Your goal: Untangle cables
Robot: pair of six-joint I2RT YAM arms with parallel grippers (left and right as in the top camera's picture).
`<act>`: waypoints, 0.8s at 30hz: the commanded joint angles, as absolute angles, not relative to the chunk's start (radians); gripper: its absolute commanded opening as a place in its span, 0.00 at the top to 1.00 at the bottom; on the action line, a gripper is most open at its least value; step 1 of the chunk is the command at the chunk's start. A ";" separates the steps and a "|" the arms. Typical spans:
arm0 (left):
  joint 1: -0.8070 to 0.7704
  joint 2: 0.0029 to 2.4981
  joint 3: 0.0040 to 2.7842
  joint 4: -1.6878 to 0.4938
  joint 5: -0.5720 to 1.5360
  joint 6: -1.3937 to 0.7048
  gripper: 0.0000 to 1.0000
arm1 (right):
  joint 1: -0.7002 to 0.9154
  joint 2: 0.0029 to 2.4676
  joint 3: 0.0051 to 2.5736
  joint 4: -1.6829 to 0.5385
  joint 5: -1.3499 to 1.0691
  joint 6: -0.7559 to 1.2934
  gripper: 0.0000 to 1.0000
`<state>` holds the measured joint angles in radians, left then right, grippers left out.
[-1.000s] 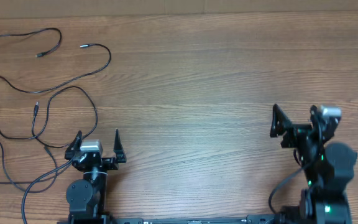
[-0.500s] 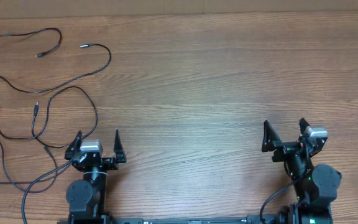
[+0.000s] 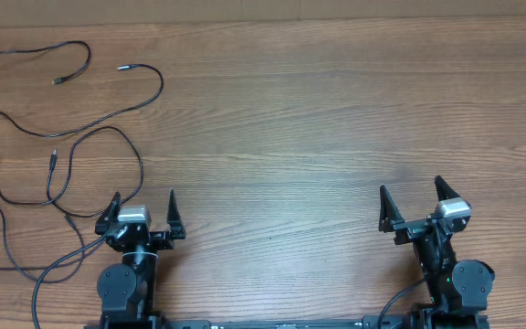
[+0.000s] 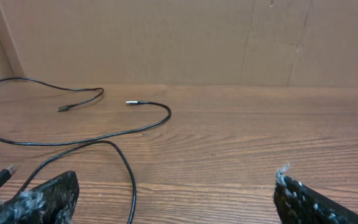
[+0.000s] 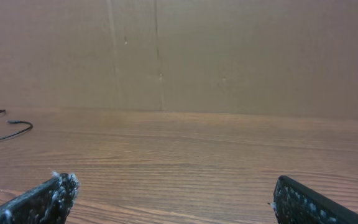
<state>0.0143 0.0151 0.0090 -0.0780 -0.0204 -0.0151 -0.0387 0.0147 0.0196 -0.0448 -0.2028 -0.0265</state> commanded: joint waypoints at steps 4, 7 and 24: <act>0.012 0.004 0.005 -0.076 -0.033 0.008 0.00 | -0.035 0.003 0.007 -0.068 -0.191 -0.028 0.00; 0.012 0.004 0.005 -0.076 -0.032 0.008 0.00 | -0.035 0.003 0.008 -0.069 -0.187 -0.028 0.00; 0.012 0.004 0.004 -0.076 -0.032 0.008 0.00 | -0.038 0.003 0.009 -0.078 -0.128 -0.041 0.00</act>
<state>0.0143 0.0151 0.0090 -0.0780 -0.0204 -0.0151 -0.0387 0.0147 0.0189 -0.0792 -0.1497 -0.0273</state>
